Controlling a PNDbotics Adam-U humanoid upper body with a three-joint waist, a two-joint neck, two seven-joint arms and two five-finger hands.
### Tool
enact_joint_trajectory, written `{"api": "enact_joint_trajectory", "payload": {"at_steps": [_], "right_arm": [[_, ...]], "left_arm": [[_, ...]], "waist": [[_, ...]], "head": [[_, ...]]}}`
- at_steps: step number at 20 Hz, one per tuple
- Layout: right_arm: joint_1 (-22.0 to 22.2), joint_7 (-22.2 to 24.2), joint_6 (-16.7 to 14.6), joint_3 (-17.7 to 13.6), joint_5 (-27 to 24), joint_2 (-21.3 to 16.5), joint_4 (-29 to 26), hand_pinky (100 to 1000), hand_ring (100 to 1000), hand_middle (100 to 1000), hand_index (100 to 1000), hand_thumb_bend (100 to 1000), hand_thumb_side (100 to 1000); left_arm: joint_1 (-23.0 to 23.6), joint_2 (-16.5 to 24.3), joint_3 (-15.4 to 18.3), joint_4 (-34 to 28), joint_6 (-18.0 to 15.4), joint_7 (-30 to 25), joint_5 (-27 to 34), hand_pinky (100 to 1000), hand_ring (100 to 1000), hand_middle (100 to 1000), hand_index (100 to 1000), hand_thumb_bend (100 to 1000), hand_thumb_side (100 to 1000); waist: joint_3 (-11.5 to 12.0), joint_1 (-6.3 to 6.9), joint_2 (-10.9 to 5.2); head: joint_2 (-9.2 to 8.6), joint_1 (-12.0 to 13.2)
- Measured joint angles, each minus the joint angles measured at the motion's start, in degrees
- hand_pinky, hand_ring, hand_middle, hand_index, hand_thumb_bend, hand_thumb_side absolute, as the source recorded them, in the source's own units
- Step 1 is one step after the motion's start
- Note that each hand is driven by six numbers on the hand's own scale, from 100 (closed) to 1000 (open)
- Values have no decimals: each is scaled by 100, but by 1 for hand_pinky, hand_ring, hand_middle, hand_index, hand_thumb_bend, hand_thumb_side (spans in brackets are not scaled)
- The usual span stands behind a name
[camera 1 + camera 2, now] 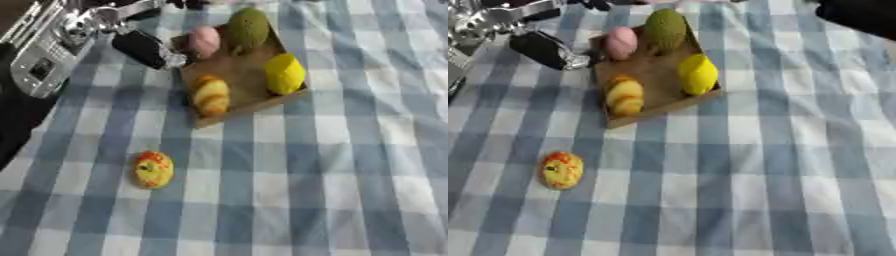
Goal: Pick up objects on the table and place them in the box.
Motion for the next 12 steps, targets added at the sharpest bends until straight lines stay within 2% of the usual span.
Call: {"api": "enact_joint_trajectory", "payload": {"at_steps": [4,8,10,12], "right_arm": [[85,-58,16,-53,2,-56,0,686,700,779,818,100,662],[139,-99,20,-88,6,-115,0,685,699,778,817,100,666],[165,-104,25,-90,6,-117,0,685,699,778,817,100,666],[181,-110,31,-92,6,-118,0,685,700,778,817,100,665]], "left_arm": [[714,723,8,-1228,354,130,470,890,840,790,879,343,507],[1580,1540,178,-2451,796,299,994,889,839,788,881,372,509],[1930,1836,251,-2715,782,465,1173,887,834,781,875,370,509],[2260,2049,301,-2826,621,677,1269,885,830,776,870,371,510]], "waist": [[97,47,-21],[216,56,-60],[251,47,-73],[270,23,-73]], "head": [[110,-77],[176,-141],[180,-165],[181,-193]]}}
